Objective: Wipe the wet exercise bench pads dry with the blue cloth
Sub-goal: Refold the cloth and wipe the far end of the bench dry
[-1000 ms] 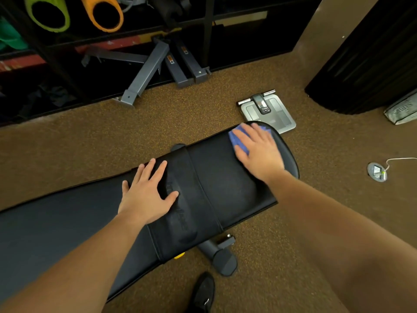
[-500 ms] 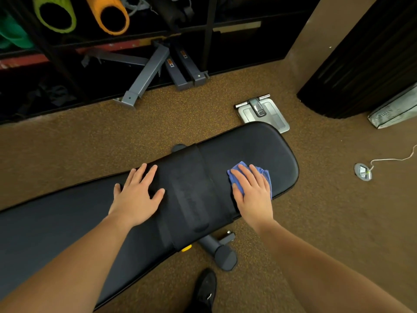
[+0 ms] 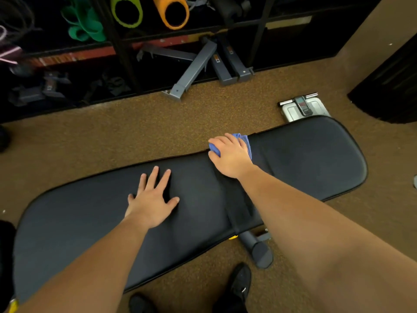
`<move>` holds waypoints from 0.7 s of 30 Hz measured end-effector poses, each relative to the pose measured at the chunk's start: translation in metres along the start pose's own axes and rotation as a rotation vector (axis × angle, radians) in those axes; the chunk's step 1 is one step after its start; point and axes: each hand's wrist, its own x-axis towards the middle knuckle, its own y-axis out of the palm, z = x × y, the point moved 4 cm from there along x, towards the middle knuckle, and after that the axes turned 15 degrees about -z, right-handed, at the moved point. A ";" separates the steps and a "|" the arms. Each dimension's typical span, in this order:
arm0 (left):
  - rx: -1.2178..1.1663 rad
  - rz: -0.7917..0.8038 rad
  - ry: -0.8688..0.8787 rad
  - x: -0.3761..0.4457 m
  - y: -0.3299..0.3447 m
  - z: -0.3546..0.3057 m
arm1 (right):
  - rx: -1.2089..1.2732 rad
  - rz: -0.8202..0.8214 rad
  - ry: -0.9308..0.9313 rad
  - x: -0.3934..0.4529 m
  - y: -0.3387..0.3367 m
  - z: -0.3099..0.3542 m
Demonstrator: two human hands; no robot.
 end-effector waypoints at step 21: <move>0.000 -0.023 0.045 0.000 0.005 0.005 | -0.100 -0.240 0.119 -0.193 0.003 -0.018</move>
